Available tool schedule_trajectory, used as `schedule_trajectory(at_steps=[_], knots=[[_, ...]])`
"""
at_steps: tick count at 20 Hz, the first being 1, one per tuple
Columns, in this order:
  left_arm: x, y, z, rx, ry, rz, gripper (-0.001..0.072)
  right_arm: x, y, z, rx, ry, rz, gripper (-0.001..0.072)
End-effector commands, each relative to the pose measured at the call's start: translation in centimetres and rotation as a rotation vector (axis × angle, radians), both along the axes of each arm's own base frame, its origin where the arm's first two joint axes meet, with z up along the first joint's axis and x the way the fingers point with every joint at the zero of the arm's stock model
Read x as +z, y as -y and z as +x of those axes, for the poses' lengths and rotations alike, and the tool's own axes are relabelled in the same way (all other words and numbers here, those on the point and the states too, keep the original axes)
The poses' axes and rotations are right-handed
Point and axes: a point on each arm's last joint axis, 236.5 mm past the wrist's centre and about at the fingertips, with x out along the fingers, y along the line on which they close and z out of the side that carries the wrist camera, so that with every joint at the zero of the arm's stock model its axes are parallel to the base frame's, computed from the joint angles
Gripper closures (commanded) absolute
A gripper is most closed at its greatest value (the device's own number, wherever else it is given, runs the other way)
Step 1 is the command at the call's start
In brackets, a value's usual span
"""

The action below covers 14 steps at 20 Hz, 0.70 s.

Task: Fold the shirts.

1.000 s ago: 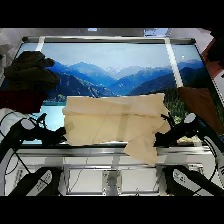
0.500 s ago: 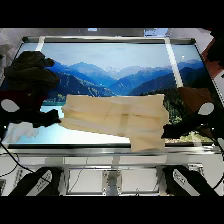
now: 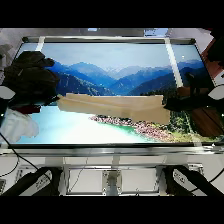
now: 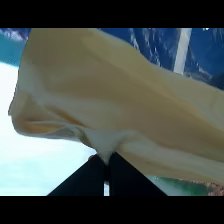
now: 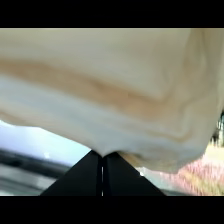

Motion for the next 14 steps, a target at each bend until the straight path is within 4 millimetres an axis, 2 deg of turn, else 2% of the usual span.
schedule_trajectory(at_steps=[1,4,7,9,11,14], knots=[[-0.4,-0.1,5.7,0.045,0.085,0.007,0.0696,0.3,0.5,6.2,-0.076,0.092,0.044,0.0682],[-3.4,1.8,8.6,-0.006,0.042,0.018,0.0696,-1.8,0.4,10.4,-0.13,0.104,0.101,0.0682],[-7.8,3.8,10.1,-0.048,-0.014,0.046,0.0696,-5.4,0.1,12.7,-0.159,0.085,0.101,0.0682],[-10.6,4.1,10.5,-0.027,-0.053,0.065,0.0696,-8.1,-0.3,13.2,-0.159,0.048,0.091,0.0682],[-12.5,3.6,10.6,0.004,-0.087,0.088,0.0696,-10.5,-0.3,13.1,-0.157,0.004,0.077,0.0682],[-13.2,2.9,10.4,0.011,-0.103,0.116,0.0696,-12.8,0.0,12.6,-0.152,-0.045,0.054,0.0681]])
